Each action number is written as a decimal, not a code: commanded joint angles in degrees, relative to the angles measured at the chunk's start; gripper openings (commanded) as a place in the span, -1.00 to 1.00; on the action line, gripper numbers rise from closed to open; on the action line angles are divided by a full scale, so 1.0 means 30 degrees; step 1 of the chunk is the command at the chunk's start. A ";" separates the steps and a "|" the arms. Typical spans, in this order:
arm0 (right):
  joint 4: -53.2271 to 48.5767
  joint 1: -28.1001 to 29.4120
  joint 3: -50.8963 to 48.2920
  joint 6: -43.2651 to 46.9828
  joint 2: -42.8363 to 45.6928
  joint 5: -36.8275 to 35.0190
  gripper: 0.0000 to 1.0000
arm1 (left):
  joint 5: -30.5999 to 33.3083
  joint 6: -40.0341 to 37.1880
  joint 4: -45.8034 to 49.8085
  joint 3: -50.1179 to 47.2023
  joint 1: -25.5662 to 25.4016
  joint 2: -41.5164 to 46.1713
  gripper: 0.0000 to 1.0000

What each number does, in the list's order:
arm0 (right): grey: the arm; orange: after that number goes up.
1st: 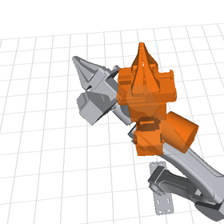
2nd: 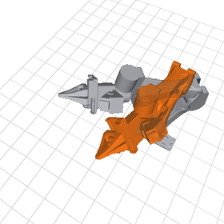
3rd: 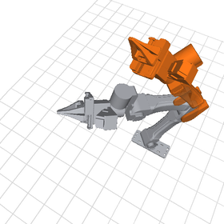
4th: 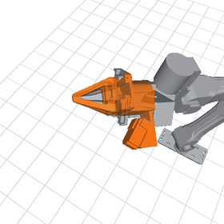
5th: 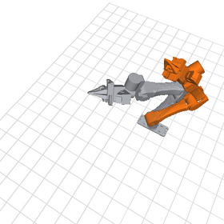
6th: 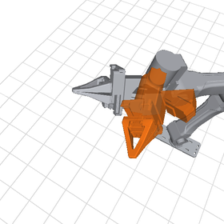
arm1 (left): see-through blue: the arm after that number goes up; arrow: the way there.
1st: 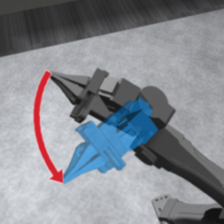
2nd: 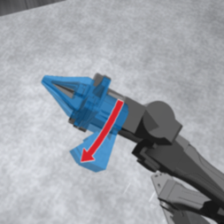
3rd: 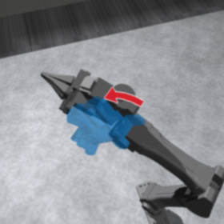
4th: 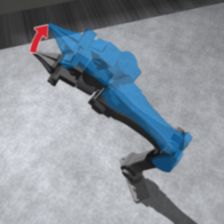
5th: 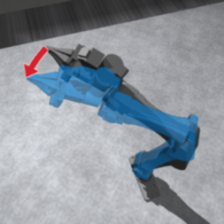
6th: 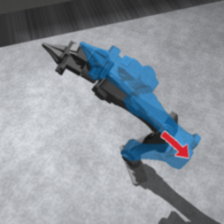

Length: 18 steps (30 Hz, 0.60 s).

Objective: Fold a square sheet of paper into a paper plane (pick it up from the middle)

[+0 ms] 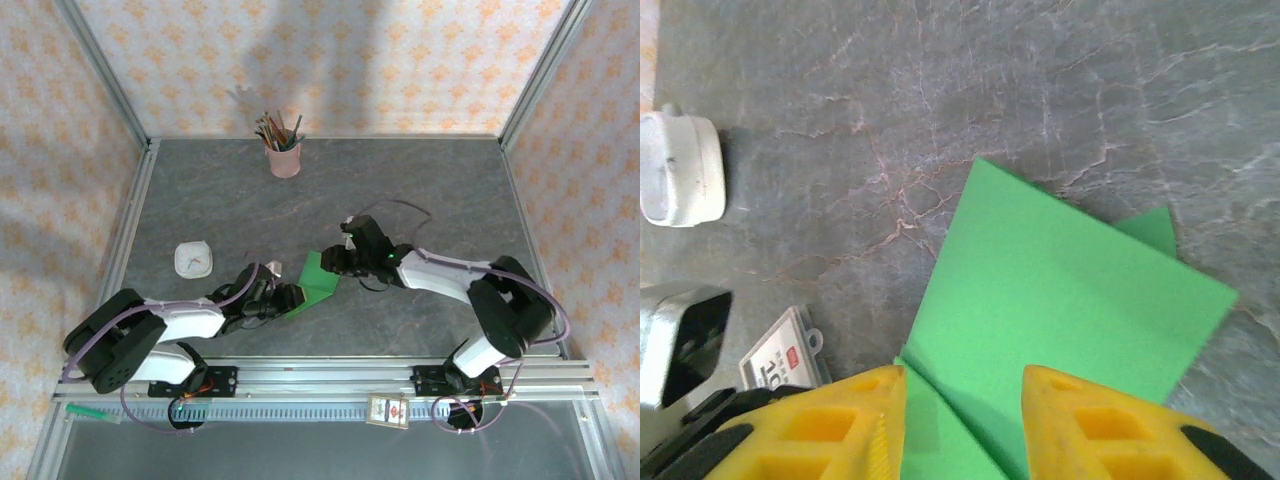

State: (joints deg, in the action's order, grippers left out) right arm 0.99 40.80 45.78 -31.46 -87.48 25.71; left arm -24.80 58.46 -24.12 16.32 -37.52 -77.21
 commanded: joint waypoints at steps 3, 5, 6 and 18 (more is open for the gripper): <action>0.0932 0.0039 -0.2462 -0.2387 0.1090 0.0564 -0.25 | 0.0922 0.0349 -0.0200 0.0215 -0.0092 -0.0861 -0.30; 0.1658 0.0219 -0.2830 -0.2861 0.1026 0.0598 -0.24 | 0.0924 0.0377 -0.0222 0.0143 -0.0086 -0.0966 -0.30; 0.1748 0.0327 -0.2850 -0.2929 0.0927 0.0548 -0.24 | 0.0937 0.0378 -0.0240 0.0106 -0.0092 -0.0953 -0.30; 0.3382 0.0843 -0.3686 -0.4001 -0.0399 0.0572 -0.25 | 0.0911 0.0323 -0.0142 0.0010 -0.0105 -0.0806 -0.30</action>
State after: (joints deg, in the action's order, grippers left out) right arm 8.80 42.78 35.24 -42.11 -88.01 27.51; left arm -24.56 59.11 -26.20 16.84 -37.52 -79.00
